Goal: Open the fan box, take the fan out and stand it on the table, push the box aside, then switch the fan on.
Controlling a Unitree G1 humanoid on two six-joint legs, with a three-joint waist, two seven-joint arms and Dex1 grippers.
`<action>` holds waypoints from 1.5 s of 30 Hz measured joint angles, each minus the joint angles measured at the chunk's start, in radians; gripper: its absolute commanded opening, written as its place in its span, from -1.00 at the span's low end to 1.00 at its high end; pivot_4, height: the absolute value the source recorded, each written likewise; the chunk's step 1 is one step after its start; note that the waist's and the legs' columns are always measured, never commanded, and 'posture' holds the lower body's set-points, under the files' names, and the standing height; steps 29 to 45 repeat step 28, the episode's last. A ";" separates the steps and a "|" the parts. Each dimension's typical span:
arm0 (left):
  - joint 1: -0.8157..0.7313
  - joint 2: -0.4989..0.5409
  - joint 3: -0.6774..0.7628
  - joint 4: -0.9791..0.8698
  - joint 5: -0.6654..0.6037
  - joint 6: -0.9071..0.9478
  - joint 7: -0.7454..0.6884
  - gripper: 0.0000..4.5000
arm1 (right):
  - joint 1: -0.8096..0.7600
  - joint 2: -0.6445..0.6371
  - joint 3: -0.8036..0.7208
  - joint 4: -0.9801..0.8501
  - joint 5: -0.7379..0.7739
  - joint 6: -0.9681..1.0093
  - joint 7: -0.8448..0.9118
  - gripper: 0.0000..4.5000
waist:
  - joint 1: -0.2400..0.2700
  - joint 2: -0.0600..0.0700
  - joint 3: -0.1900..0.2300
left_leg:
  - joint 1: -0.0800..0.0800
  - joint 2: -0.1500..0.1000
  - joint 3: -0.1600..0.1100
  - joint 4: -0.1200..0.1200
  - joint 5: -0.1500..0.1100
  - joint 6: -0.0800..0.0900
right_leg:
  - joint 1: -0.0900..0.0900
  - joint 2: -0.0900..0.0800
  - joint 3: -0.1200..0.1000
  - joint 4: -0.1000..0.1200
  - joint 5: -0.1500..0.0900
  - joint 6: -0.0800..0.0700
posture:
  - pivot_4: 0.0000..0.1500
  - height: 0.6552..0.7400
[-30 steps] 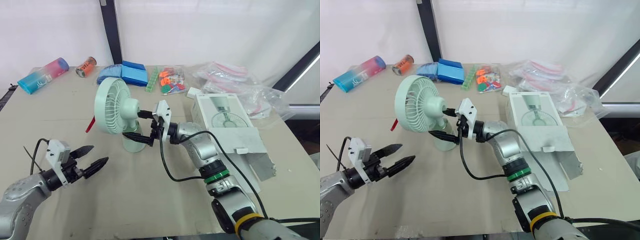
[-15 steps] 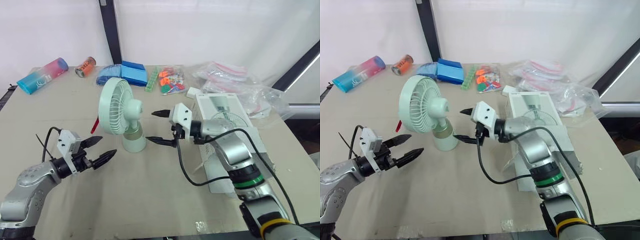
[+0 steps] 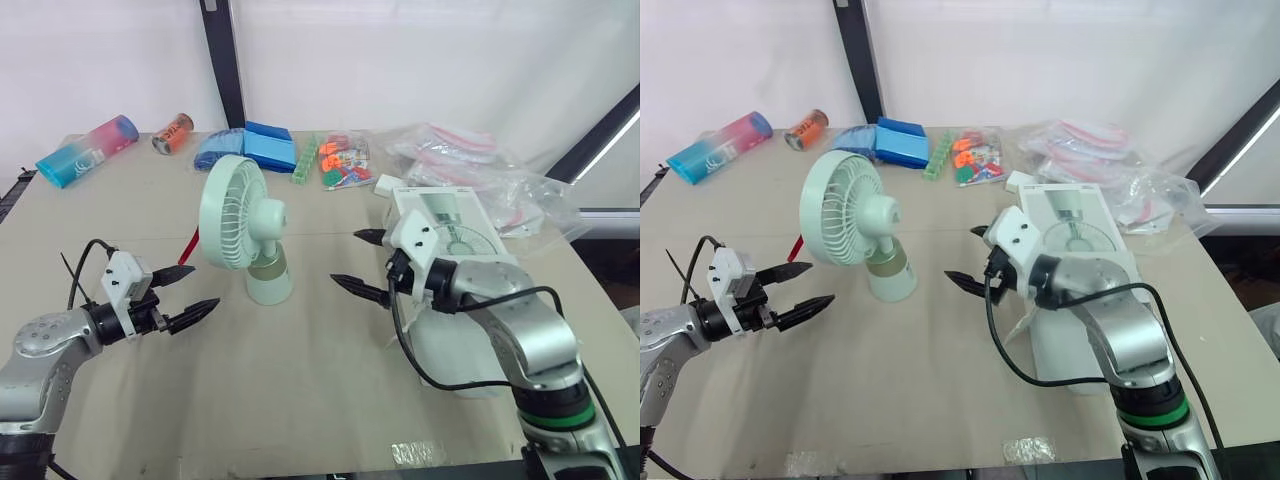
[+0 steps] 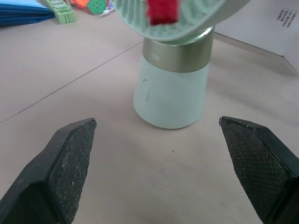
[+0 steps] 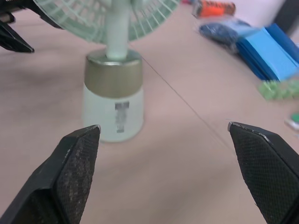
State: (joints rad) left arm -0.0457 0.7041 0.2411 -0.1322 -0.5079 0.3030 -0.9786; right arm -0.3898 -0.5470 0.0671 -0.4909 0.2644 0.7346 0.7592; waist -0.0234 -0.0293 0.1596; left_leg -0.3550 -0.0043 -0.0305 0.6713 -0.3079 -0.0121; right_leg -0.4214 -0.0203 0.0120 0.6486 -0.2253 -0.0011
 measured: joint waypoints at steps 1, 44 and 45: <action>-0.005 0.000 0.000 0.003 0.000 0.000 0.004 1.00 | 0.005 -0.002 -0.004 -0.011 0.006 0.016 -0.008 0.99 | 0.000 0.000 0.000 | 0.000 0.000 0.000 0.000 0.000 0.000 | 0.000 0.000 0.000 0.000 0.000 0.000 | 1.00 1.00; -0.012 -0.010 0.019 0.029 0.000 0.000 0.064 1.00 | 0.047 0.039 0.053 0.017 0.025 -0.055 -0.089 0.99 | 0.000 0.000 0.000 | 0.000 0.000 0.000 0.000 0.000 0.000 | 0.000 0.001 0.001 0.000 0.000 0.001 | 1.00 1.00; -0.012 -0.010 0.019 0.029 0.000 0.000 0.064 1.00 | 0.047 0.039 0.053 0.017 0.025 -0.055 -0.089 0.99 | 0.000 0.000 0.000 | 0.000 0.000 0.000 0.000 0.000 0.000 | 0.000 0.001 0.001 0.000 0.000 0.001 | 1.00 1.00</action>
